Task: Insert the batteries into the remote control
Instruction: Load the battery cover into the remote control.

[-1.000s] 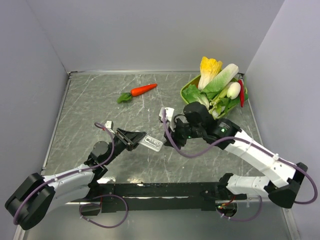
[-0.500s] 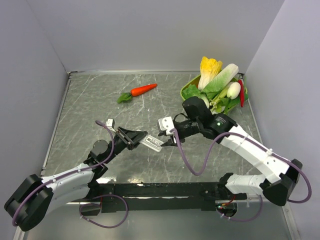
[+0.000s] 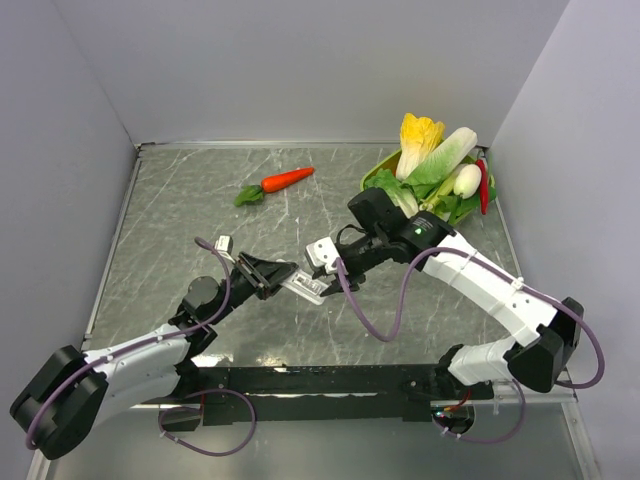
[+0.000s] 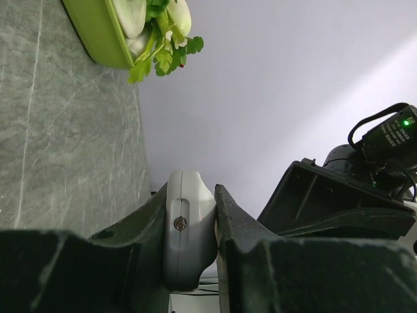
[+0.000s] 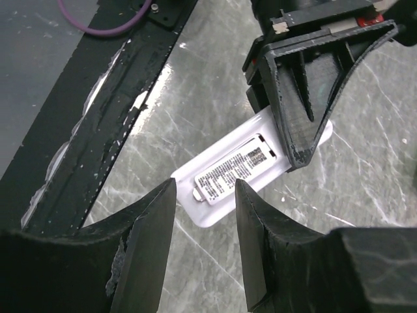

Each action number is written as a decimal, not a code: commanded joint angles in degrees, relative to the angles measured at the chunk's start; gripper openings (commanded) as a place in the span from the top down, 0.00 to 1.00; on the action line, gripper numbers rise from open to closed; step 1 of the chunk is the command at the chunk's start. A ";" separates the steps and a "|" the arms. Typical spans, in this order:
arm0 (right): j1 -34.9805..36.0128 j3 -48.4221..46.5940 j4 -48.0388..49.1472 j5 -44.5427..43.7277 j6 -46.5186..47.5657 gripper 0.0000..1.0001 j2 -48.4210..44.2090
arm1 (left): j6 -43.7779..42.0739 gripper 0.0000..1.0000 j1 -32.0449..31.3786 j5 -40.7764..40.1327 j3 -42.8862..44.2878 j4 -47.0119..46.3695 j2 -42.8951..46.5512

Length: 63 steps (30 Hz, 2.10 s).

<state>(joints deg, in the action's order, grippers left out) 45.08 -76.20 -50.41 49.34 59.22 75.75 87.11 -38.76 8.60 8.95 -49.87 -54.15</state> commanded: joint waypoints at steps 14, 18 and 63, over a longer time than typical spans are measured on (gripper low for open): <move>-0.08 -2.63 -2.85 2.34 5.82 0.54 3.27 | -1.51 0.99 0.36 2.38 3.88 -3.31 -0.25; 0.01 -1.93 -1.45 1.28 5.64 0.55 3.53 | -1.77 0.99 0.36 2.56 4.06 -3.22 -0.25; 6.42 13.71 27.30 -27.26 -47.97 0.16 -7.19 | -6.69 0.99 0.62 -5.08 1.51 -0.23 0.01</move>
<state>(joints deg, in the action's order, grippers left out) 48.69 -64.82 -27.46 29.32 17.93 68.55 81.54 -38.28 5.30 10.20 -47.51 -54.96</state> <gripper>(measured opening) 0.805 0.300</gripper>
